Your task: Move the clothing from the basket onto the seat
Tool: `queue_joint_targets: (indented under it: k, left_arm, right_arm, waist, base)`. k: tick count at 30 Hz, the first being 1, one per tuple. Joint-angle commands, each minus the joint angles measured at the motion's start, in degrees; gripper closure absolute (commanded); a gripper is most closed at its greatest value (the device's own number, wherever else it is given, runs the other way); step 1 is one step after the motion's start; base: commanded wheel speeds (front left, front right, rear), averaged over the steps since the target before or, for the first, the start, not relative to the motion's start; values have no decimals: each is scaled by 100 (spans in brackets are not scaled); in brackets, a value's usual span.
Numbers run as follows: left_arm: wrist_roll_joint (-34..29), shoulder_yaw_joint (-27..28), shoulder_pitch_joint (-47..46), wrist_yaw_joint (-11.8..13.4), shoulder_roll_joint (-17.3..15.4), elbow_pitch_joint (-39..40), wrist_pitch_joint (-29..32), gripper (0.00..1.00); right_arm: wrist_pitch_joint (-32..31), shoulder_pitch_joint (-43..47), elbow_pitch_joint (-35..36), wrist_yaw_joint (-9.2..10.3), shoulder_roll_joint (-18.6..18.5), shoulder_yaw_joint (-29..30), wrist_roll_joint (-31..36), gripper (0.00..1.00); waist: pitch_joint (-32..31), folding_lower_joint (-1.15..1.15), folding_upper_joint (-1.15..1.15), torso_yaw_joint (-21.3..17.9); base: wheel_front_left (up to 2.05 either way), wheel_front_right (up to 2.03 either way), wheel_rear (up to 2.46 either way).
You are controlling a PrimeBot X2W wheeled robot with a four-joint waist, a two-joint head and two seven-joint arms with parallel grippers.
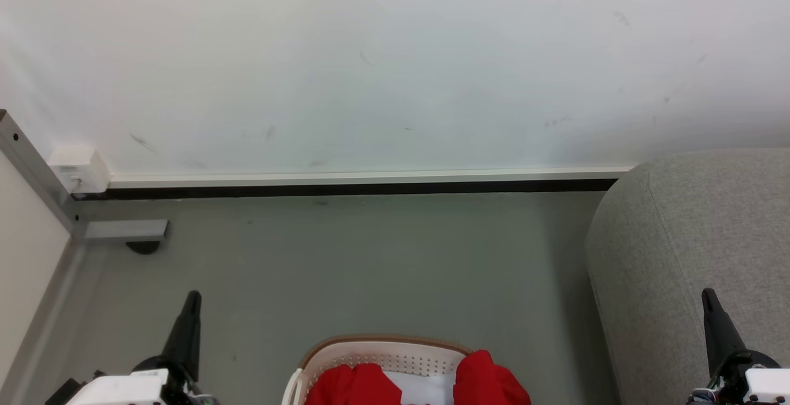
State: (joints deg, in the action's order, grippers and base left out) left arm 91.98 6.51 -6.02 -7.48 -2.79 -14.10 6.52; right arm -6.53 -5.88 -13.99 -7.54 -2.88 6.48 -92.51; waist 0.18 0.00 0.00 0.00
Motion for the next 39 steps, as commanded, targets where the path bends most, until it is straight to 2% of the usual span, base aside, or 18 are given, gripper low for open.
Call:
queue_joint_targets:
  k: [1,16,17,28,39]
  left_arm:
    - [84,8,-56,-10,-17,8,16,100]
    - [83,8,-56,-10,-17,8,16,100]
    - [-6,-1,36,1,13,-53,-5,0]
    - [-128,-92,118,1,32,42,-253,0]
    - [-1012,-141,138,6,23,345,-543,0]
  right_arm:
    - [-7,-83,-13,15,-2,14,34,100]
    - [-6,-83,-13,14,-2,14,34,100]
    - [5,32,-62,-1,8,-10,-1,0]
    - [243,96,106,0,28,-260,-3,0]
    - [541,70,353,1,-62,-633,507,0]
  waist:
    - [0,0,0,0]
    - [0,0,0,0]
    - [0,0,0,0]
    - [2,0,0,11]
    - [4,0,0,9]
  base:
    - [0,0,0]
    - [0,0,0]
    - [0,0,0]
    - [0,0,0]
    - [0,0,0]
